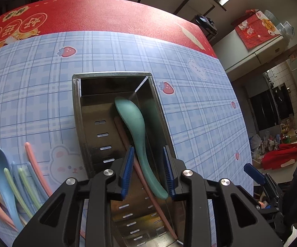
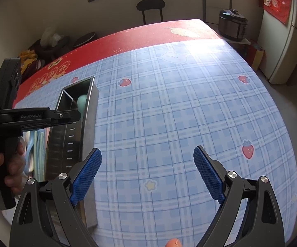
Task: Organize utensils
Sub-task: 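Lower the mint green spoon into the steel basket and open the left tool, then withdraw the left tool from the basket toward the pink spoon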
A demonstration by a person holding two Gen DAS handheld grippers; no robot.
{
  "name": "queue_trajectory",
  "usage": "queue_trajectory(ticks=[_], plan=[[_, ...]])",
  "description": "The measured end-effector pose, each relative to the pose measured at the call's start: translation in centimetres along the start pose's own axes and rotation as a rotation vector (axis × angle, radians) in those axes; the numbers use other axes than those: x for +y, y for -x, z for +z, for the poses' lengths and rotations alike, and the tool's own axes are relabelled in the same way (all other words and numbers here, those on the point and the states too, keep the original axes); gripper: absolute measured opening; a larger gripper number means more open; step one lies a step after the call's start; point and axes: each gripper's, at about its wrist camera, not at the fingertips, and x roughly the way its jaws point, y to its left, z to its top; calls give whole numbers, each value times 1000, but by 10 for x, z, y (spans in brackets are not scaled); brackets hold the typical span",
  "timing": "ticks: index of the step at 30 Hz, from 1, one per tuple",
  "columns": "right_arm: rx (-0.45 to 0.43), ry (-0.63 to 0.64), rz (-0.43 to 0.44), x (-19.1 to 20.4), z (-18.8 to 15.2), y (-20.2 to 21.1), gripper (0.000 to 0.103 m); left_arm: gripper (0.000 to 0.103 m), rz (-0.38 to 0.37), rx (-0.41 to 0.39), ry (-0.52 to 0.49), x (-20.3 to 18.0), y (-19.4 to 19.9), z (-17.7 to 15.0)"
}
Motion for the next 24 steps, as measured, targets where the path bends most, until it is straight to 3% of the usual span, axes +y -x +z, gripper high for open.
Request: queue_trajectory(ticks=[11,17,24], plan=[[-1,-12,99,37,-10,7,88,36,105,-153,-24,19,82,-49],[21,16,147,67,-18,7,88,36,161,-194,72,59,120,-95],[37,97,125,102,-23,6,88,36,217,-201,202,108,143,-141]])
